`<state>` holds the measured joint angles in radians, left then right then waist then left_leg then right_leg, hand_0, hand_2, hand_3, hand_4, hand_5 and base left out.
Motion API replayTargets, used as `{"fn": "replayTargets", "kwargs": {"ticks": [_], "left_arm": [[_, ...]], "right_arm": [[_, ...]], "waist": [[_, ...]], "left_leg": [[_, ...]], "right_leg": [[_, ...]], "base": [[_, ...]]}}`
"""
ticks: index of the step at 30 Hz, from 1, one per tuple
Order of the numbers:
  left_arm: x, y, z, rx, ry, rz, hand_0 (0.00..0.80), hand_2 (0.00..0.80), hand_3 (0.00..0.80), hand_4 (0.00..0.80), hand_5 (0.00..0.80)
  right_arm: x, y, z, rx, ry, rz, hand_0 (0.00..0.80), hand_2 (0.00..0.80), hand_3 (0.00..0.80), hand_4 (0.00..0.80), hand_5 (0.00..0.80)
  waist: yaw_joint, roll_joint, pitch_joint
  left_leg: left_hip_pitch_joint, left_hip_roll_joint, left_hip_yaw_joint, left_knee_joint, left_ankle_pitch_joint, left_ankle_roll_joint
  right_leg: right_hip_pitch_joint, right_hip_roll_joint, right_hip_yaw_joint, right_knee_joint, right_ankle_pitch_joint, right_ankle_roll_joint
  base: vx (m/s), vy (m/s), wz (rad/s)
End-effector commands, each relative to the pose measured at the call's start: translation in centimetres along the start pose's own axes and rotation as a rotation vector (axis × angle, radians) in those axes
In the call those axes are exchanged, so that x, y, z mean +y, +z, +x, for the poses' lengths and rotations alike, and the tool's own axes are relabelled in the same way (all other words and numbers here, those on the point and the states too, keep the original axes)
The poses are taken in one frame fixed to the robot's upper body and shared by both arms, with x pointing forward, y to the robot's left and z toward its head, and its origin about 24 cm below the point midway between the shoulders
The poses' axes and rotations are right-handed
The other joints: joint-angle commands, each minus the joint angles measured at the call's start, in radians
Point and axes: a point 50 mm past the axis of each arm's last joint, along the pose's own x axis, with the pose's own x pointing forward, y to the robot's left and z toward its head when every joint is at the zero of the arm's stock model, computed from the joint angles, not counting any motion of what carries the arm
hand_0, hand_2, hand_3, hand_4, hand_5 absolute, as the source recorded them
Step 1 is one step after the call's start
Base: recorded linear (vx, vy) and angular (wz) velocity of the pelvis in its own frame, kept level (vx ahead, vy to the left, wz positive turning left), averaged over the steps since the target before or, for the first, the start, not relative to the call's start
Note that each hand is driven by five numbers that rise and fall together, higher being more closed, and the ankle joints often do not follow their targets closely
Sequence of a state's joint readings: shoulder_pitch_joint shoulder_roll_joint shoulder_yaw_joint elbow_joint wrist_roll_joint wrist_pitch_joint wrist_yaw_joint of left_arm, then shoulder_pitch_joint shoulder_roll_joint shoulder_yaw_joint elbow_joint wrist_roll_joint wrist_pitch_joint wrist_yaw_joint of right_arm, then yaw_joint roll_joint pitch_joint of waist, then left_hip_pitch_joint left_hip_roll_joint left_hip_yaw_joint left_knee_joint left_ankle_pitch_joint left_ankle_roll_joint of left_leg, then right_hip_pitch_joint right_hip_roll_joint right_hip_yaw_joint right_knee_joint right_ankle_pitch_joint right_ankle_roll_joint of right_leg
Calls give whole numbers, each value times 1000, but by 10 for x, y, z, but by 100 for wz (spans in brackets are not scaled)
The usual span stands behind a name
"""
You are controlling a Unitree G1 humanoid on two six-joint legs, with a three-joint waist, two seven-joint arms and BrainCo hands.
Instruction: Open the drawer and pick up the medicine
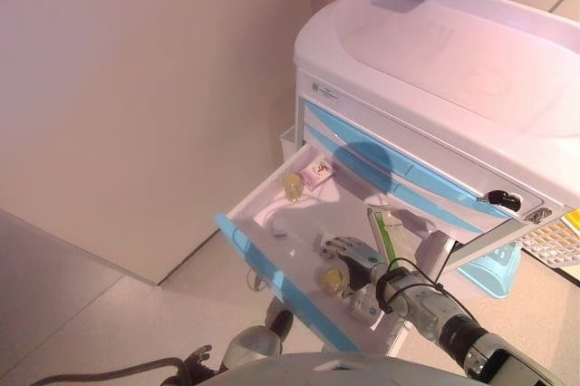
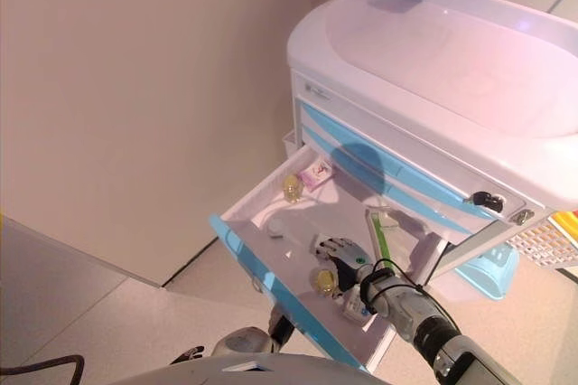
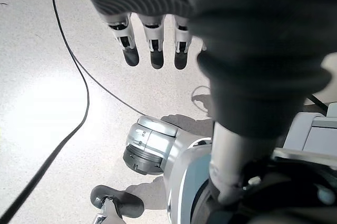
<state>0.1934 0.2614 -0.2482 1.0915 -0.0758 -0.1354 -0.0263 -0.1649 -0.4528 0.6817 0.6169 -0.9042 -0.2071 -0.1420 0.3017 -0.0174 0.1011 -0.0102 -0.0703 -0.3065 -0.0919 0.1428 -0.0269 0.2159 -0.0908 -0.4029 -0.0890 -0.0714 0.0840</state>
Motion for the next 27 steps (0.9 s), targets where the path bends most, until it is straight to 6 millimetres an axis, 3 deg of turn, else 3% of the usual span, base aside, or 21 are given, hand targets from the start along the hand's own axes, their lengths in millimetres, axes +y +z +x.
{"fn": "replayTargets", "kwargs": {"ticks": [1,26,27], "left_arm": [[-7,10,4,-33,-34,72,0,0,0,0,0],[-6,14,5,-41,-32,79,0,0,0,0,0],[-6,14,5,-41,-32,79,0,0,0,0,0]], "right_arm": [[4,15,7,-63,62,-18,0,0,0,0,0],[11,27,8,-155,167,-9,0,0,0,0,0],[10,27,8,-160,168,-9,41,41,41,41,41]], "waist": [[37,-14,8],[48,-21,10],[48,-22,10]], "left_leg": [[84,-42,28,11,-134,49],[79,-38,27,11,-130,44],[79,-38,27,11,-130,44]], "right_leg": [[-112,-52,76,93,55,12],[-113,-50,71,92,51,8],[-114,-50,71,92,51,8]], "base": [[0,0,0],[0,0,0],[0,0,0]]}}
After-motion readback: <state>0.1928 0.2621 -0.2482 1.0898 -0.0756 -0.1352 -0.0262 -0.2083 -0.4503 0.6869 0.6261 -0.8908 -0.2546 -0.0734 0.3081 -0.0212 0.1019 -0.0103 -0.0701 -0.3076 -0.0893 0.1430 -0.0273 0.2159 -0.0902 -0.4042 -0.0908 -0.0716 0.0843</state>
